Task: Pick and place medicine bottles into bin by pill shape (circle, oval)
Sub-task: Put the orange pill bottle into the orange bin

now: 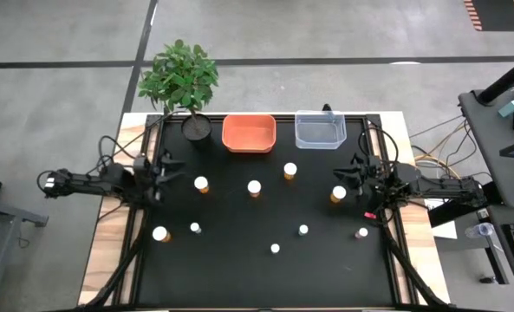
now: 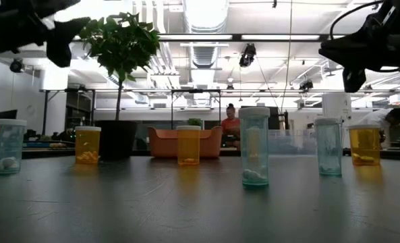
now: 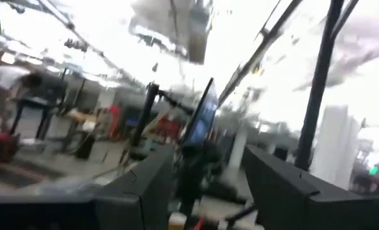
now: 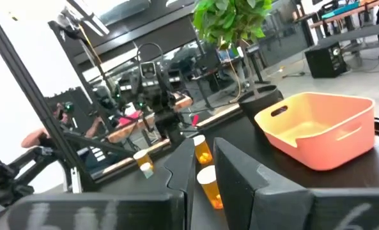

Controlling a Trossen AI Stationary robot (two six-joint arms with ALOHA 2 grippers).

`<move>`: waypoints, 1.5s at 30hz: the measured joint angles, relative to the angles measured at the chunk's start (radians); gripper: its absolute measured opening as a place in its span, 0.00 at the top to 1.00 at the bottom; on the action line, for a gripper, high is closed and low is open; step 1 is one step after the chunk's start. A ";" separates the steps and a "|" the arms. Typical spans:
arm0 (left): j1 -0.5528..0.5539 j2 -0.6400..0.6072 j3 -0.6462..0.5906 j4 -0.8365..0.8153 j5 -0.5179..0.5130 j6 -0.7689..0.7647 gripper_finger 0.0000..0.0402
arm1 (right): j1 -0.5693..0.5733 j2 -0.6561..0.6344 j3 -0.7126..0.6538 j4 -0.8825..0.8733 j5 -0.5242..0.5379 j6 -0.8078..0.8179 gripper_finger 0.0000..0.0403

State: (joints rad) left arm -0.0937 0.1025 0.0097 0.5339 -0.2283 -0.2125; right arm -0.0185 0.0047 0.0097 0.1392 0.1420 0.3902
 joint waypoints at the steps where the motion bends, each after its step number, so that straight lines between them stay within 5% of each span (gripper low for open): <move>1: 0.000 0.005 0.000 0.038 0.005 -0.018 0.56 | -0.001 0.000 0.000 0.002 0.009 -0.010 0.88; 10: 0.000 0.108 0.006 0.329 0.074 -0.040 0.56 | -0.002 0.017 0.000 0.148 0.070 -0.155 0.88; 16: 0.000 0.243 0.092 0.342 0.074 -0.034 0.56 | -0.002 0.043 0.002 0.315 0.071 -0.315 0.88; 28: 0.000 0.551 0.335 0.345 0.088 -0.044 0.56 | -0.002 0.111 0.166 0.280 0.070 -0.585 0.88; 39: -0.053 0.855 0.565 0.337 0.216 -0.126 0.56 | -0.002 0.114 0.219 0.140 0.069 -0.638 0.88; 45: -0.099 0.990 0.806 0.011 0.206 -0.150 0.56 | -0.002 0.114 0.239 0.142 0.069 -0.673 0.88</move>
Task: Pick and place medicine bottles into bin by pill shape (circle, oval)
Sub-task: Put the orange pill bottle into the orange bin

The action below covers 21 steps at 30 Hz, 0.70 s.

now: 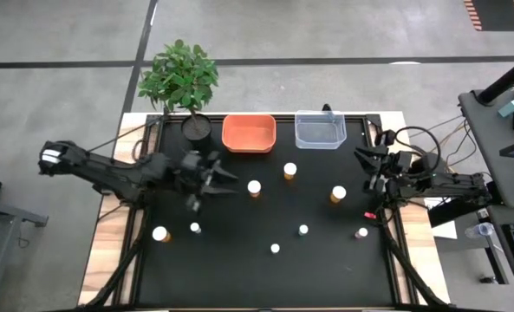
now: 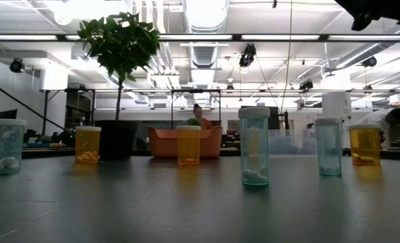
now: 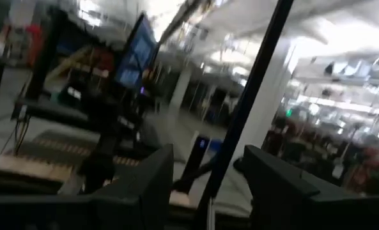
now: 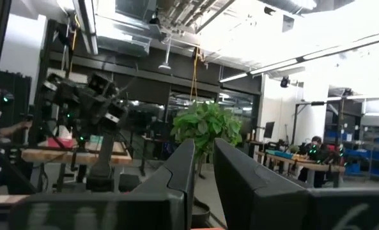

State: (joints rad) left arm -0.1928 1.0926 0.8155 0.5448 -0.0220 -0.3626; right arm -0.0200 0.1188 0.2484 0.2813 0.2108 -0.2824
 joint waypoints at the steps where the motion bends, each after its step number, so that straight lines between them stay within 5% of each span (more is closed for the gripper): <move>1: -0.008 0.018 0.044 -0.063 -0.013 0.000 0.56 | 0.000 0.000 0.003 0.001 0.000 -0.007 0.88; 13: -0.035 0.317 0.573 -1.029 -0.110 -0.127 0.56 | 0.000 0.001 0.012 0.004 0.001 -0.085 0.88; 17: -0.045 0.409 0.649 -1.244 -0.101 -0.001 0.56 | 0.000 0.001 0.012 0.004 0.001 -0.109 0.88; 21: -0.047 0.474 0.651 -1.289 -0.088 0.028 0.56 | 0.000 0.001 0.012 0.004 0.001 -0.111 0.88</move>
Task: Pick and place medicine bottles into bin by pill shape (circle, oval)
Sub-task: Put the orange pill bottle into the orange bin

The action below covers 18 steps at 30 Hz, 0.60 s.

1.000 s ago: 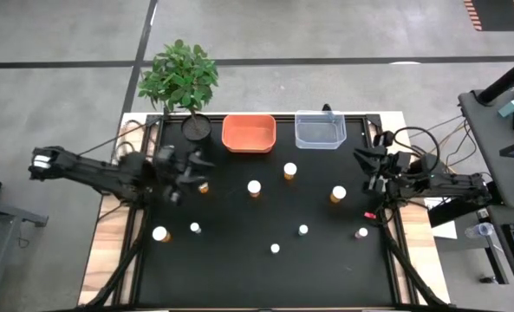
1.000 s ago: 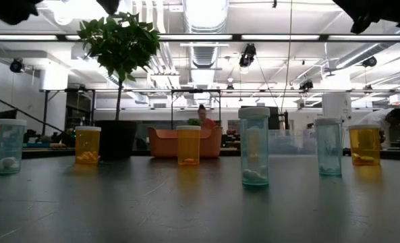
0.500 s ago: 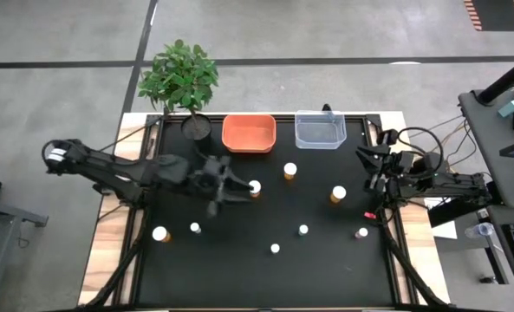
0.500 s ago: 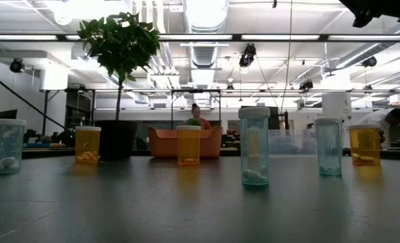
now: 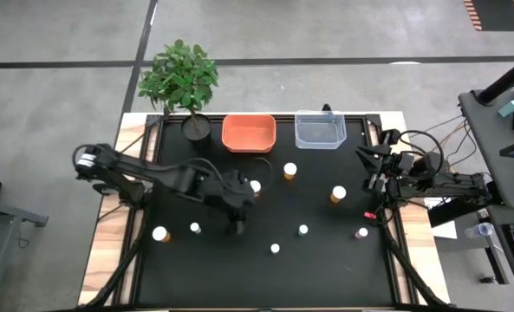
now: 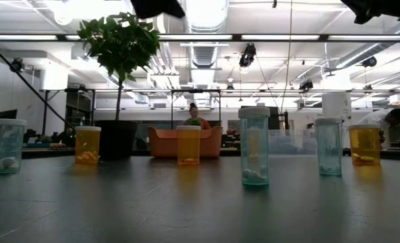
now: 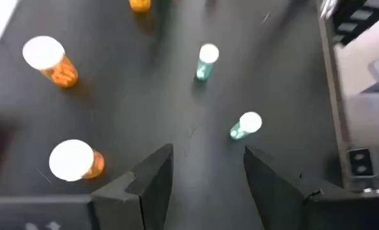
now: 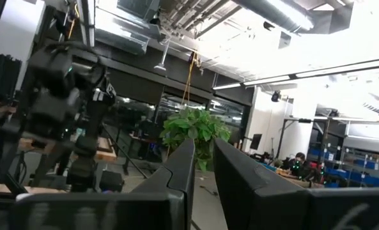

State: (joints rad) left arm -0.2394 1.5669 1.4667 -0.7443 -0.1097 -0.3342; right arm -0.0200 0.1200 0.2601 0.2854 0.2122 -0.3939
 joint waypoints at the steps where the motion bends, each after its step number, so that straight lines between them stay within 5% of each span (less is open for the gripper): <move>1: 0.001 0.018 0.000 0.000 0.000 0.001 0.56 | 0.000 0.000 0.000 0.000 0.000 0.000 0.88; 9: 0.051 0.127 0.000 0.000 -0.074 0.008 0.53 | 0.000 0.000 0.000 0.000 0.000 -0.011 0.88; 18: 0.136 0.238 -0.001 -0.004 -0.079 0.091 0.34 | 0.000 0.000 0.000 0.000 0.000 -0.009 0.88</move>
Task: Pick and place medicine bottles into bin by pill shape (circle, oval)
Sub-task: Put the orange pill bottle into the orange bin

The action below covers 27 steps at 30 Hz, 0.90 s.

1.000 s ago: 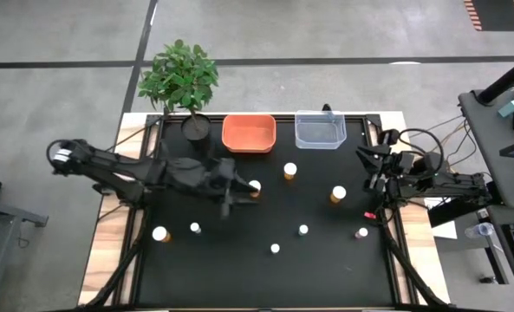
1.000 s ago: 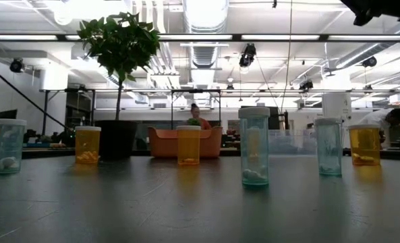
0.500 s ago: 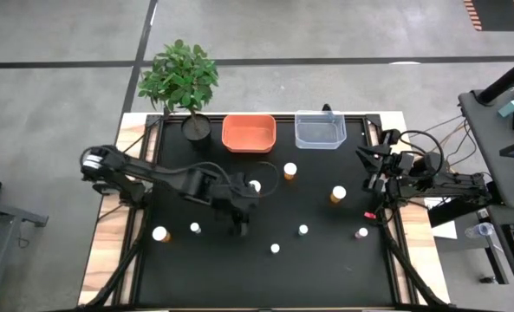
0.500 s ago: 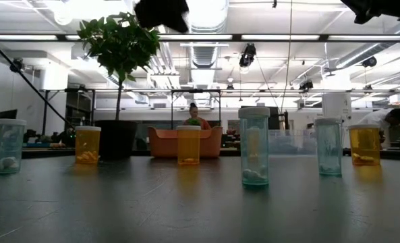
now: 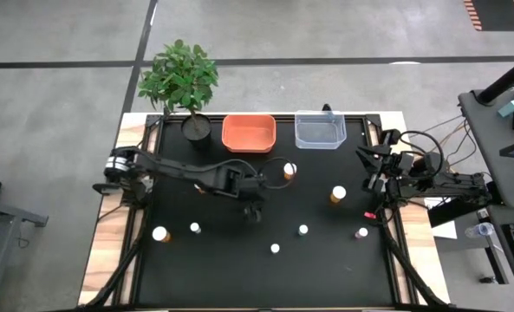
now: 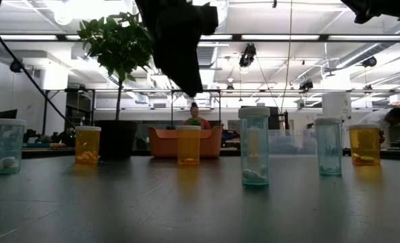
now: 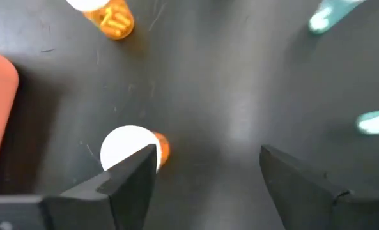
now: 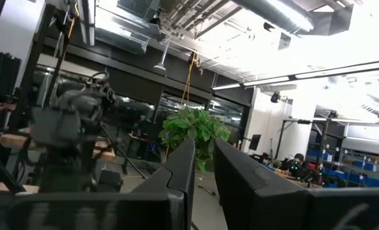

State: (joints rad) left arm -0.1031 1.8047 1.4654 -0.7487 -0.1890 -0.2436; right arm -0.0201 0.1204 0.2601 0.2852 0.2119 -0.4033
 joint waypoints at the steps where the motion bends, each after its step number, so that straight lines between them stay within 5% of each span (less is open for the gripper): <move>1: 0.009 0.015 0.000 -0.001 0.000 0.015 0.33 | 0.000 0.000 0.000 0.000 0.000 0.000 0.88; 27: 0.121 0.072 -0.036 0.007 -0.003 0.101 0.30 | 0.000 0.000 0.000 -0.008 0.000 -0.015 0.88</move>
State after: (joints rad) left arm 0.0177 1.8771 1.4294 -0.7420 -0.1917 -0.1425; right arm -0.0204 0.1204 0.2604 0.2768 0.2119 -0.4187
